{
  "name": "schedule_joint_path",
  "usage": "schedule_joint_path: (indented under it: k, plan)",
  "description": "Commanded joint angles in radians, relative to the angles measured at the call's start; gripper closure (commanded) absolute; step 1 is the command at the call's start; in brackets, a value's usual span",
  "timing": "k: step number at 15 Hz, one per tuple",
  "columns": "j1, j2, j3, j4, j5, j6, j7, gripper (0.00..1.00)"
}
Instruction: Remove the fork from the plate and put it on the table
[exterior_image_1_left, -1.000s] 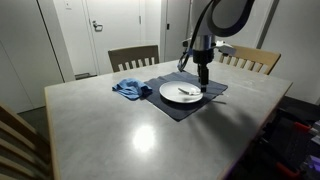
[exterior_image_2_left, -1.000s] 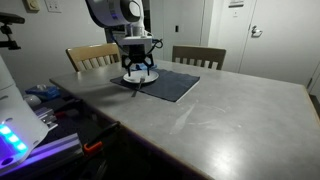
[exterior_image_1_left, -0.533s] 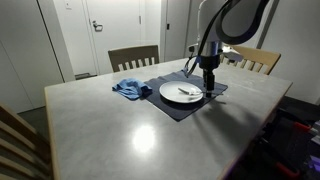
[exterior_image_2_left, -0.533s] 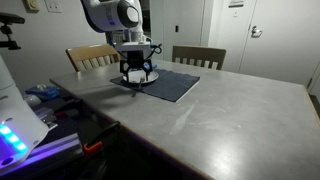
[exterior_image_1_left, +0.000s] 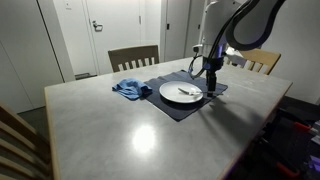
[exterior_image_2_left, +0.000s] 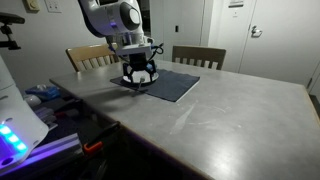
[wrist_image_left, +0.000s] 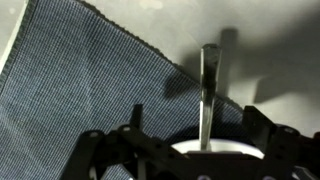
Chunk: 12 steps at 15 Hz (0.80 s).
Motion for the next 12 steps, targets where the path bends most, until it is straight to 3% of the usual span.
schedule_joint_path:
  k: [1, 8, 12]
  plan:
    - [0.009, -0.001, -0.007, -0.023, -0.023, 0.046, -0.001, 0.00]
    - [-0.005, 0.015, 0.007, -0.004, 0.012, 0.038, -0.035, 0.00]
    - [-0.017, 0.026, 0.023, 0.009, 0.038, 0.032, -0.071, 0.05]
